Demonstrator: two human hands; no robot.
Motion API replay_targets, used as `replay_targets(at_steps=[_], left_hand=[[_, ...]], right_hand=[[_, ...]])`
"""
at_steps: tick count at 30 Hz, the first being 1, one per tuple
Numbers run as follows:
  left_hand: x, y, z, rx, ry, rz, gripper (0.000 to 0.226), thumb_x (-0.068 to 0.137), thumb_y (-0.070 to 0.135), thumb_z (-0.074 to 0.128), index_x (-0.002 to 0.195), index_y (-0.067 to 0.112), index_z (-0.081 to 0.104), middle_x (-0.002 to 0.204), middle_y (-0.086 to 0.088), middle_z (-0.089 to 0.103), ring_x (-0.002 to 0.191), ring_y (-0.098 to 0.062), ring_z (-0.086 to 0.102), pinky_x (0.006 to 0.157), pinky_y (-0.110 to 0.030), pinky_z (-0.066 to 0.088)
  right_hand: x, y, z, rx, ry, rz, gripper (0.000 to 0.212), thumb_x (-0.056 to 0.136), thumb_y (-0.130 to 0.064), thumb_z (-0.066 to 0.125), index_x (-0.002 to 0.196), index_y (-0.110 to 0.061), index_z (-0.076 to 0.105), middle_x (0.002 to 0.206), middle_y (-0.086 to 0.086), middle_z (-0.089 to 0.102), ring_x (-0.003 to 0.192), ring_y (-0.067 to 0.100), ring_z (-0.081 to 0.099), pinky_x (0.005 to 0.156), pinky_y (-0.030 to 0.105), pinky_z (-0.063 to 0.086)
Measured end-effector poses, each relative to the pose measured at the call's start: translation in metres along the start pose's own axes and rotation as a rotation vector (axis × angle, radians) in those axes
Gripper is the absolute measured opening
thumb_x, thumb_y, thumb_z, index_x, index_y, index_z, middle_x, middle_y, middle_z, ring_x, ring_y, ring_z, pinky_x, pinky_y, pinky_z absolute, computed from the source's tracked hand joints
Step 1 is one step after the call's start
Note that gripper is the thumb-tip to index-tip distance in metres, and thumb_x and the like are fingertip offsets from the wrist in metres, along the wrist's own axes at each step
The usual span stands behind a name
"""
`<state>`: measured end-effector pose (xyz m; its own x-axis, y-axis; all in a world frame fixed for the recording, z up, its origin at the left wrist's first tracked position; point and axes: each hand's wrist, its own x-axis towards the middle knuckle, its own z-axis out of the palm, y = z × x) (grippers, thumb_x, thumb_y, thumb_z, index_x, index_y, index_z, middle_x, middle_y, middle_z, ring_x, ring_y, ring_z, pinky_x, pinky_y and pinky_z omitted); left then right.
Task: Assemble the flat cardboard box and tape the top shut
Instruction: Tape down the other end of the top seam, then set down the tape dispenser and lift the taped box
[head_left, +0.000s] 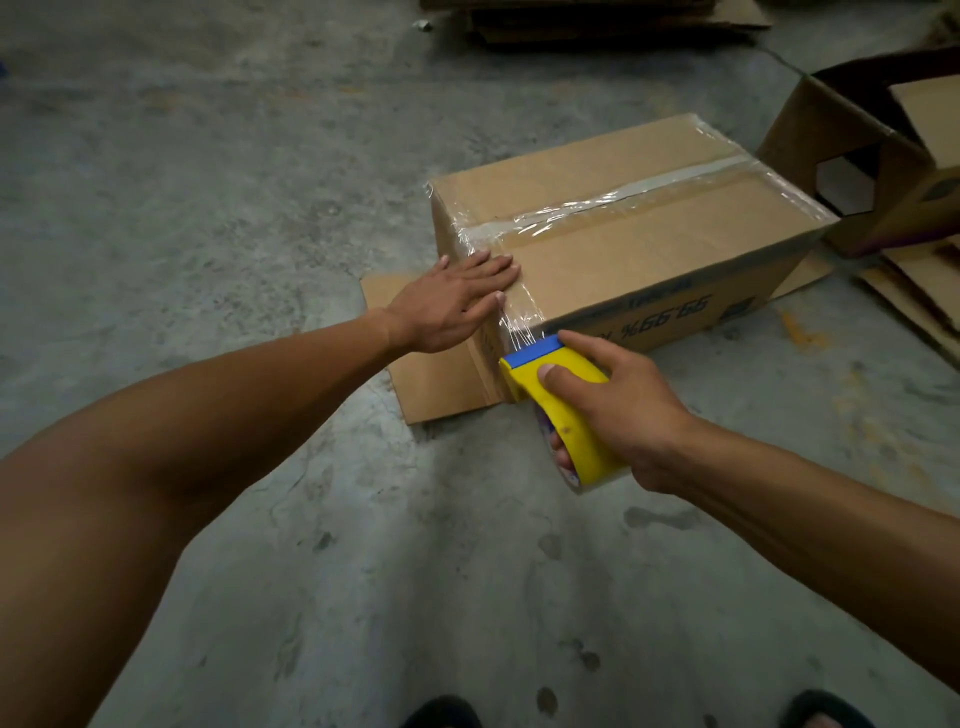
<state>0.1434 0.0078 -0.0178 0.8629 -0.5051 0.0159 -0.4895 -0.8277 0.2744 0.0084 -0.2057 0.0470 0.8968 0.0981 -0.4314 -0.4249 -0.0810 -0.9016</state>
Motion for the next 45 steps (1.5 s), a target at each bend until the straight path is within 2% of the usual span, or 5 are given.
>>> replay_targets(at_steps=[9,16,25,33,45], left_hand=[[-0.003,0.019,0.006,0.079,0.003,-0.077,0.071,0.097,0.062,0.022,0.155,0.025,0.006,0.163,-0.001,0.003,0.150,-0.019,-0.002,0.120,-0.053,0.004],[0.006,0.034,0.020,0.308,0.015,0.164,0.061,0.101,0.051,0.015,0.155,0.025,0.006,0.163,-0.006,0.005,0.150,-0.022,-0.001,0.121,-0.046,0.000],[-0.017,0.015,0.015,0.223,0.038,0.157,0.054,0.103,0.041,0.015,0.155,0.025,0.010,0.162,0.001,0.011,0.150,-0.017,0.003,0.122,-0.044,0.003],[-0.091,-0.045,0.006,0.086,0.171,0.045,0.051,0.104,0.028,0.028,0.153,0.017,0.022,0.160,0.000,0.021,0.150,-0.017,0.011,0.122,-0.034,0.013],[-0.063,0.011,0.021,-0.424,0.571,-0.559,0.056,0.098,0.023,0.037,0.151,0.007,0.028,0.157,-0.006,0.029,0.144,-0.016,0.027,0.117,-0.025,0.017]], right_hand=[[0.028,0.050,0.010,-0.096,-0.052,0.523,0.025,0.097,-0.009,0.051,0.075,0.000,0.057,0.040,0.012,0.057,0.025,0.018,0.051,0.029,0.018,0.042],[0.021,0.091,0.039,-0.815,-0.107,-0.104,0.058,0.090,-0.036,0.055,0.145,-0.034,0.039,0.139,0.008,0.056,0.123,0.032,0.054,0.101,0.037,0.045],[0.008,0.122,0.029,-1.317,-0.417,-0.491,0.097,0.090,-0.010,0.045,0.147,-0.031,-0.031,0.101,0.013,0.063,0.074,0.031,0.054,0.085,0.048,0.045],[0.013,0.162,0.013,-1.556,-0.447,-1.202,0.066,0.081,-0.015,0.036,0.147,-0.021,0.031,0.071,0.003,0.067,0.063,0.025,0.060,0.062,0.029,0.048],[0.045,0.088,0.003,-1.229,-0.118,-1.279,0.033,0.089,-0.029,0.053,0.118,-0.016,0.065,0.089,0.007,0.060,0.081,0.025,0.054,0.069,0.037,0.042]])
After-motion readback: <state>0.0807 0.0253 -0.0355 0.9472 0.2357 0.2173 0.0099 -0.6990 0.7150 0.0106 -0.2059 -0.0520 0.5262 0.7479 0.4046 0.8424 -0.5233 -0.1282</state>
